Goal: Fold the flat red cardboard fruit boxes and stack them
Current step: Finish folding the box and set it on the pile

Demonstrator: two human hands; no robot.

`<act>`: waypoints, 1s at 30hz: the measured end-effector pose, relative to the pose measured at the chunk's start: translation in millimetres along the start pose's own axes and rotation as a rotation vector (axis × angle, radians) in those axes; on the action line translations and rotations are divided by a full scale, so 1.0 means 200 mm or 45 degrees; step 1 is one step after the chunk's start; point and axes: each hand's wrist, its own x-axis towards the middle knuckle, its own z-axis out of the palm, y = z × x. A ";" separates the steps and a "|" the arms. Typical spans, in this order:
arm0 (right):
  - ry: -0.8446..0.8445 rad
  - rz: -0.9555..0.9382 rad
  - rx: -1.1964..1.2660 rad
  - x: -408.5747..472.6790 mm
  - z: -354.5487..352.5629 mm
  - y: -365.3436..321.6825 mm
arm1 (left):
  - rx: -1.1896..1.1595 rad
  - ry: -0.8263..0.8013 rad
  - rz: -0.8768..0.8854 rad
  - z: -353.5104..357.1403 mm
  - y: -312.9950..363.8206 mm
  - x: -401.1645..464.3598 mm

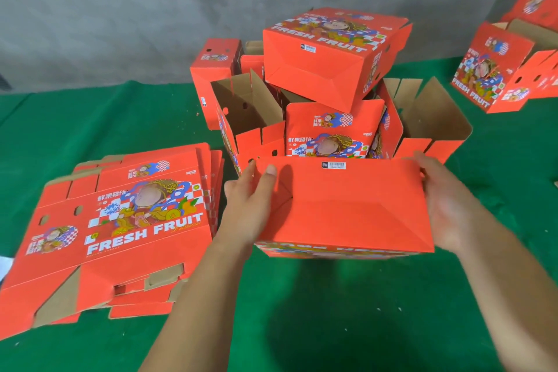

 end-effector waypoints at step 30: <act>-0.238 -1.260 -0.737 -0.29 0.26 -0.34 | -0.358 -0.133 0.659 -0.32 0.25 0.11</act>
